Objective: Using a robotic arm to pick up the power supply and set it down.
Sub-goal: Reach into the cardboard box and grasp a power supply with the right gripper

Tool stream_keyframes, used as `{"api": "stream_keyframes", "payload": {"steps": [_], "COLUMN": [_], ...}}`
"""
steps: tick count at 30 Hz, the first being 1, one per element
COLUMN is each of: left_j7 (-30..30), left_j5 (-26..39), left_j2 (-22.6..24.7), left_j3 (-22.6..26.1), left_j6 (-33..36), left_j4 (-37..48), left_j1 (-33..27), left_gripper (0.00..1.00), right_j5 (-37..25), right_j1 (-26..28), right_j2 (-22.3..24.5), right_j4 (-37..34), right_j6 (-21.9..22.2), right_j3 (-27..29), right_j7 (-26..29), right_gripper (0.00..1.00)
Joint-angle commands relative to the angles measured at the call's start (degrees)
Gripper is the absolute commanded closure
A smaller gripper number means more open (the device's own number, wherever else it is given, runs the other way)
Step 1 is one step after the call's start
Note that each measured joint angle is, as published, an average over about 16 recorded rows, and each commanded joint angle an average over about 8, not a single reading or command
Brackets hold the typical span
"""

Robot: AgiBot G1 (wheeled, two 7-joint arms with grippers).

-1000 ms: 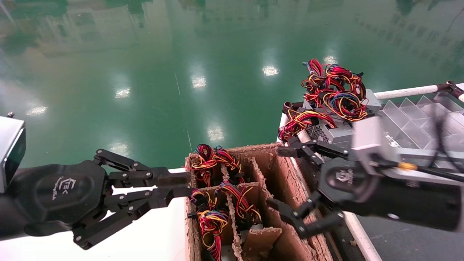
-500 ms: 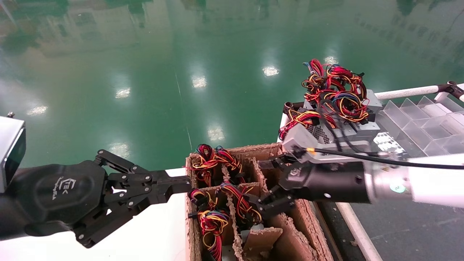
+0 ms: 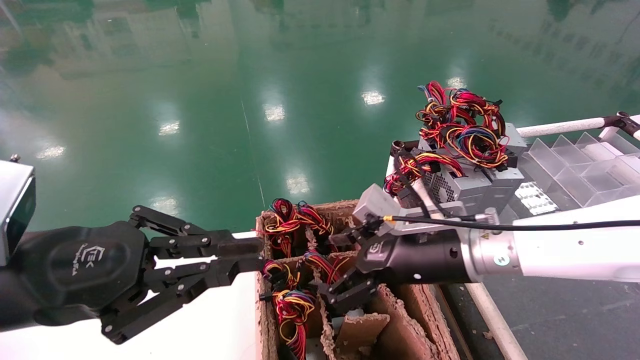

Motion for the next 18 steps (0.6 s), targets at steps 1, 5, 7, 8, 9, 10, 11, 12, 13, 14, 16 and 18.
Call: {"api": "stream_keyframes", "payload": {"steps": [1, 5, 7, 8, 9, 10, 11, 12, 13, 14, 16, 18], "left_j7": [0.0, 0.0, 0.0, 0.0, 0.0, 0.0, 0.0, 0.0, 0.0, 0.0, 0.0, 0.0], "left_j5": [0.0, 0.0, 0.0, 0.0, 0.0, 0.0, 0.0, 0.0, 0.0, 0.0, 0.0, 0.0], "left_j2": [0.0, 0.0, 0.0, 0.0, 0.0, 0.0, 0.0, 0.0, 0.0, 0.0, 0.0, 0.0], "left_j3": [0.0, 0.0, 0.0, 0.0, 0.0, 0.0, 0.0, 0.0, 0.0, 0.0, 0.0, 0.0], "left_j6": [0.0, 0.0, 0.0, 0.0, 0.0, 0.0, 0.0, 0.0, 0.0, 0.0, 0.0, 0.0], "left_j4": [0.0, 0.0, 0.0, 0.0, 0.0, 0.0, 0.0, 0.0, 0.0, 0.0, 0.0, 0.0], "left_j1": [0.0, 0.0, 0.0, 0.0, 0.0, 0.0, 0.0, 0.0, 0.0, 0.0, 0.0, 0.0], "left_gripper": [0.0, 0.0, 0.0, 0.0, 0.0, 0.0, 0.0, 0.0, 0.0, 0.0, 0.0, 0.0], "right_j5": [-0.2, -0.5, -0.6, -0.6, -0.6, -0.7, -0.7, -0.8, -0.8, -0.8, -0.9, -1.0], "right_j1": [0.1, 0.1, 0.1, 0.2, 0.2, 0.2, 0.2, 0.2, 0.2, 0.2, 0.2, 0.2], "right_j2": [-0.6, -1.1, -1.2, -1.2, -1.2, -1.2, -1.2, -1.2, -1.2, -1.2, -1.2, -1.2], "right_j4": [-0.4, -1.2, -1.5, -1.6, -1.8, -1.9, -2.0, -2.1, -2.2, -2.4, -2.6, -2.8], "right_j6": [-0.3, -0.3, -0.3, -0.3, -0.3, -0.3, -0.2, -0.2, -0.1, 0.0, 0.1, 0.2], "right_j3": [-0.3, -0.6, -0.6, -0.7, -0.6, -0.6, -0.6, -0.6, -0.6, -0.6, -0.6, -0.6], "right_j7": [-0.3, -0.8, -1.0, -1.1, -1.2, -1.3, -1.4, -1.5, -1.5, -1.6, -1.7, -1.8], "right_gripper": [0.99, 1.0, 1.0, 1.0, 1.0, 1.0, 1.0, 1.0, 1.0, 1.0, 1.0, 1.0]}}
